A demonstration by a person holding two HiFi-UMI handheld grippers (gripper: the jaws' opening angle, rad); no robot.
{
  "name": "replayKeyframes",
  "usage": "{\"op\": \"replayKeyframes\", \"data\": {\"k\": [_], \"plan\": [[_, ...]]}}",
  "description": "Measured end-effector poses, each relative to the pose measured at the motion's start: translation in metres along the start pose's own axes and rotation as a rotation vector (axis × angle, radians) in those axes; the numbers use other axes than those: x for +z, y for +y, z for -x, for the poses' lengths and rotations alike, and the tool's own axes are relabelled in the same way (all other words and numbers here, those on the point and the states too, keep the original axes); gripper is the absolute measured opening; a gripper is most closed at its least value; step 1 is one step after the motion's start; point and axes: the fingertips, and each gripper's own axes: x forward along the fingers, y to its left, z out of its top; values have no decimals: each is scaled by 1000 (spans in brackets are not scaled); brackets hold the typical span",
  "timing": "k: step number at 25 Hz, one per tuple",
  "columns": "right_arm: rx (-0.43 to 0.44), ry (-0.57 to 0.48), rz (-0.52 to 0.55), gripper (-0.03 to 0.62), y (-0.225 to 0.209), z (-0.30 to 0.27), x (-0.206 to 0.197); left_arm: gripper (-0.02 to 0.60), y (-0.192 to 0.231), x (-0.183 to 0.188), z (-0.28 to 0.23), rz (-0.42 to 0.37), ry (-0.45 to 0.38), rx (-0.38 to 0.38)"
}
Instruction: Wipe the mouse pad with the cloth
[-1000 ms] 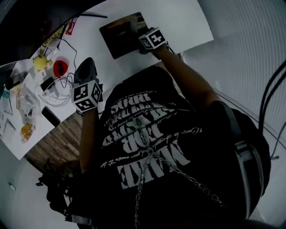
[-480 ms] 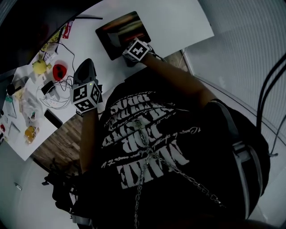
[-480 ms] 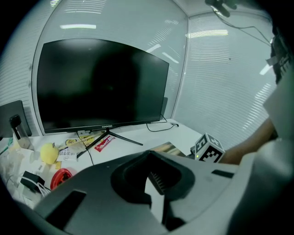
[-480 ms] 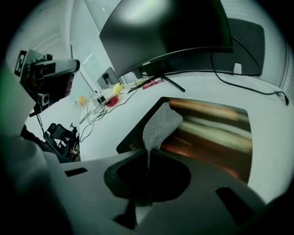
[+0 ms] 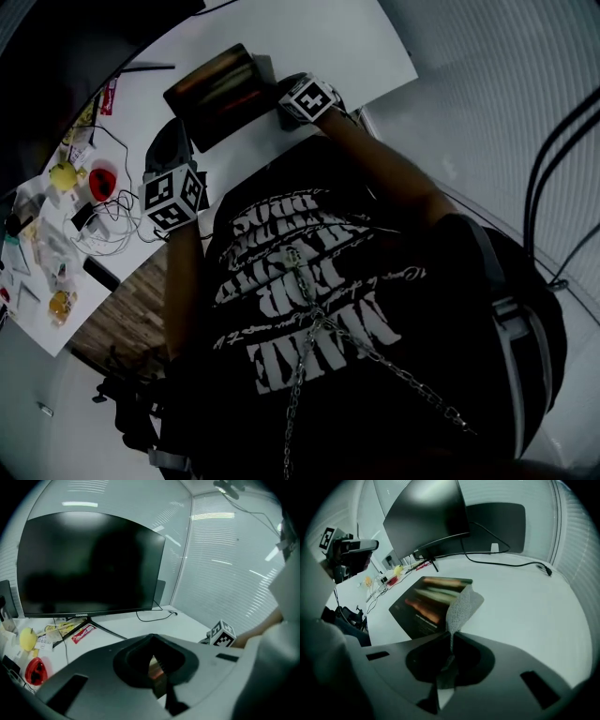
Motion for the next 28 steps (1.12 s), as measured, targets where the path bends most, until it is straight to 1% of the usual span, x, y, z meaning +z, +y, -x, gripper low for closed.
{"op": "replayKeyframes", "data": {"k": [3,6,7,9,10,11,12,14,16,17,19,20,21,22,24,26,28], "plan": [[14,18,10,17,-23,8,-10,0,-19,7,-22,15,-4,-4],[34,-5,36,17,-43,20,-8,0,-40,13,-37,29,-4,-6],[62,-16,47,17,-43,23,-7,0,-46,14,-39,33,-1,-2],[155,-52,59,22,-37,29,-4,0,-55,15,-39,36,6,9],[198,-69,49,46,-35,34,-4,0,-58,15,-39,37,9,15],[227,-83,31,114,-34,39,-4,0,-60,15,-38,38,9,22],[241,-97,15,148,-34,45,-3,0,-59,15,-35,38,6,32],[246,-150,6,160,-32,59,5,0,-49,20,-23,35,-15,66],[264,-245,23,160,-22,85,23,0,-39,33,-7,33,-59,111],[290,-314,42,160,-14,105,37,0,-37,41,1,34,-89,131],[355,-497,100,156,7,153,78,0,-34,60,15,33,-161,164],[378,-599,139,144,21,176,102,0,-32,69,23,25,-200,176],[381,-696,183,112,35,198,124,0,-31,78,31,13,-240,185],[363,-781,229,84,47,218,143,0,-31,87,38,-1,-278,191],[288,-909,304,35,63,249,174,0,-35,102,48,-18,-345,194],[235,-978,332,12,72,266,193,0,-37,111,53,0,-388,185],[222,-998,336,2,77,271,200,0,-39,114,53,13,-408,176]]}}
